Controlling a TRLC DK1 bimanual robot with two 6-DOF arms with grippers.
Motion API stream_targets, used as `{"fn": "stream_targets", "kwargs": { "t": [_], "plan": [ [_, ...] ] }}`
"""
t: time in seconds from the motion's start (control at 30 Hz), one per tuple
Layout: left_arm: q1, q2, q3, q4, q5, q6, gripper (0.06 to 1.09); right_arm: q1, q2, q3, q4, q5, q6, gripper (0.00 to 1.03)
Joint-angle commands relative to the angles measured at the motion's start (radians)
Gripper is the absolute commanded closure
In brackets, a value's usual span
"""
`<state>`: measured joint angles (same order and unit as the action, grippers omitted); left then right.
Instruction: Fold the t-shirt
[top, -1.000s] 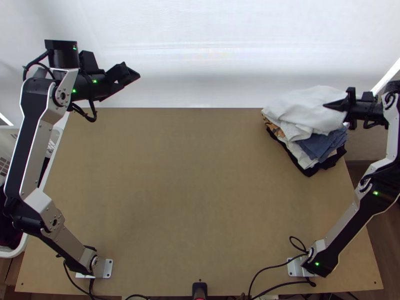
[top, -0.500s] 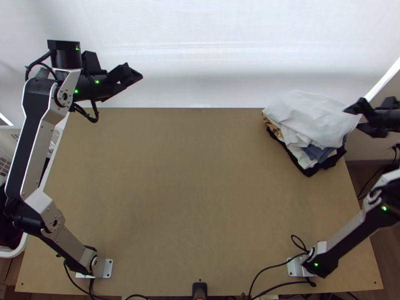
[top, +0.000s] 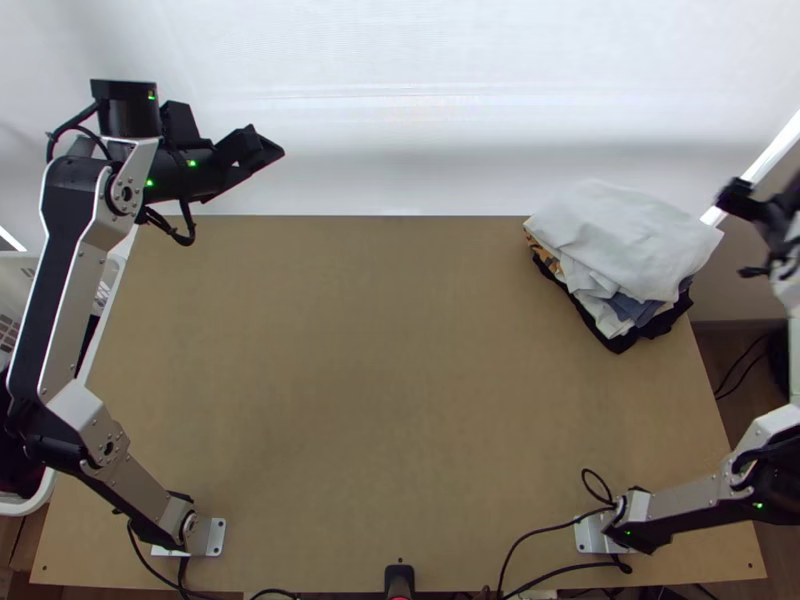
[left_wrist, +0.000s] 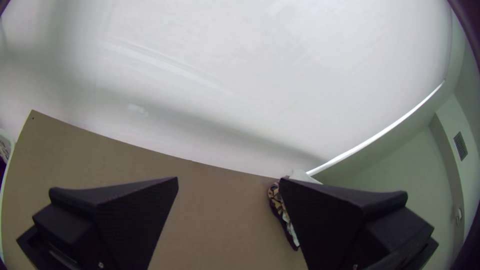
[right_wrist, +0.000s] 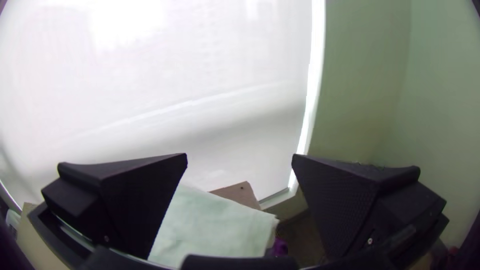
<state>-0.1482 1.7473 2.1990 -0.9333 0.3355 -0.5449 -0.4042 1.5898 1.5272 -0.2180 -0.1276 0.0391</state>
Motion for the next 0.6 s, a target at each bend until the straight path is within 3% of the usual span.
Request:
{"fn": "stream_targets", "kwargs": {
  "t": [0.0,0.1,0.4,0.57],
  "plan": [
    [0.024,-0.049,0.015,0.008,-0.001,0.000,0.10,0.068,0.024,-0.085,0.086,0.034,-0.030,0.04],
    [0.038,-0.057,0.015,0.008,-0.001,0.000,0.10,0.102,0.098,-0.118,0.161,0.066,-0.030,0.04],
    [0.067,-0.065,0.030,0.007,-0.003,-0.003,0.10,0.100,0.292,-0.297,0.569,0.131,-0.045,0.04],
    [0.067,-0.072,0.030,-0.001,-0.003,-0.006,0.10,0.091,0.326,-0.358,0.629,0.171,-0.065,0.04]
  ]
}}
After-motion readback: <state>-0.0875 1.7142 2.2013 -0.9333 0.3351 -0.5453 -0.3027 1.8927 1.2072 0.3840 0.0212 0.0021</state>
